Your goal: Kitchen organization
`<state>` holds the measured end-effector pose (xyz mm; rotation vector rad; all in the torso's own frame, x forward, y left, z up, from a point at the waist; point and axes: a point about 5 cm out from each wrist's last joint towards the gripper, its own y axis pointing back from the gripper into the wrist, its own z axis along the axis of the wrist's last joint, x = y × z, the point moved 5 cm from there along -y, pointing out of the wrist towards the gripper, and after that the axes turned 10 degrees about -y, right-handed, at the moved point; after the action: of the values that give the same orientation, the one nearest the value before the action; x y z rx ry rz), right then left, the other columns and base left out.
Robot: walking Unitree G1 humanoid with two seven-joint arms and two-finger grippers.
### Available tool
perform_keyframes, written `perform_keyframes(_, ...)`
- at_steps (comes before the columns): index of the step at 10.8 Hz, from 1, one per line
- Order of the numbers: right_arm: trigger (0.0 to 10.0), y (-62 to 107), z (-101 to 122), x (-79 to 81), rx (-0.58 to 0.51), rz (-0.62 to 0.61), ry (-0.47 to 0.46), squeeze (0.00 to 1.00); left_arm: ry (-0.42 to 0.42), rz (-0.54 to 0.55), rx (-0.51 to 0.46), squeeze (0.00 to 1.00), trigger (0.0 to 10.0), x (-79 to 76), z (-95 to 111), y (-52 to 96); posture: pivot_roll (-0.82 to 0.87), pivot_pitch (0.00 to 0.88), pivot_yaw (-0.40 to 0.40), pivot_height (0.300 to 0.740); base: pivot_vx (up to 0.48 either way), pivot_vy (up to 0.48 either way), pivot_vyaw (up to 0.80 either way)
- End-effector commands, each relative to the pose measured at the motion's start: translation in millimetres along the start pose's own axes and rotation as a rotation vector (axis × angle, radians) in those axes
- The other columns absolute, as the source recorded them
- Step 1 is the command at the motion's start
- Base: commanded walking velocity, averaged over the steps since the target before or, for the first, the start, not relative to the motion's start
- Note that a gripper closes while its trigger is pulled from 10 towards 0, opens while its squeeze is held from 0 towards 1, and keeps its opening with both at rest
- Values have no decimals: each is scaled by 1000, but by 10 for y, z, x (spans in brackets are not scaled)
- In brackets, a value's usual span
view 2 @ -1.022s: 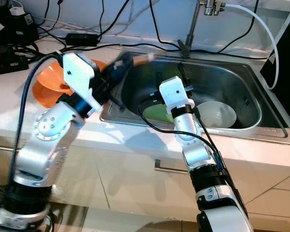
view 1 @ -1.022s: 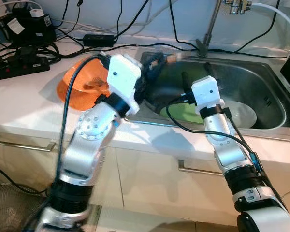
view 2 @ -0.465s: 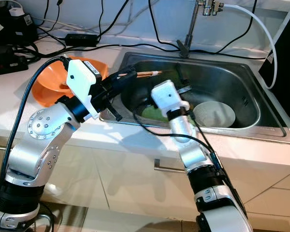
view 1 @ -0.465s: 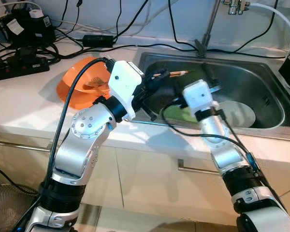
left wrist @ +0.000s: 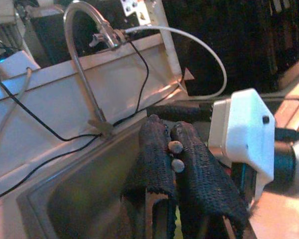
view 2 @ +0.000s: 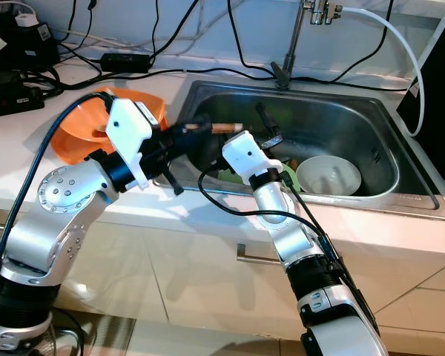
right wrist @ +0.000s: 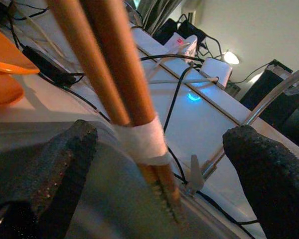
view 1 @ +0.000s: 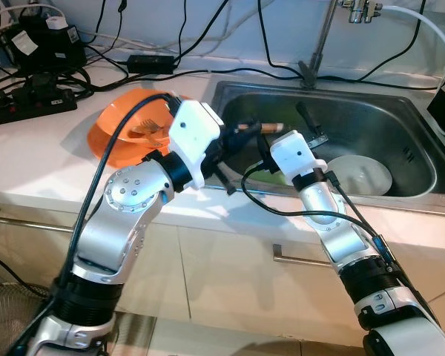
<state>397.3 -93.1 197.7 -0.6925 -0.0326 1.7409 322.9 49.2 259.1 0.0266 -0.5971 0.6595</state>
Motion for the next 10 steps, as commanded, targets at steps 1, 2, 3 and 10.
perform_keyframes(1, 10000, 20, -15, 3, -1, 0, 12, 0, -12, -34, -1, 0, 10000, -53, 31, -1, 221, 17, 11, 740, 0, 0, 0)
perform_keyframes(2, 10000, 22, -13, 4, -2, -2, 11, 0, -19, -37, 5, 0, 10000, -39, 22, 9, 222, 12, 15, 740, 0, 0, 0)
perform_keyframes(3, 10000, 24, -12, 6, -4, -4, 11, 0, -23, -45, 12, 0, 10000, -44, 12, 13, 223, 9, 16, 740, 0, 0, 0)
perform_keyframes(10, 0, 39, 16, 80, -23, 28, 35, 0, -106, 22, 63, 0, 10000, 78, -39, -22, 224, 20, 19, 740, 0, 0, 0)
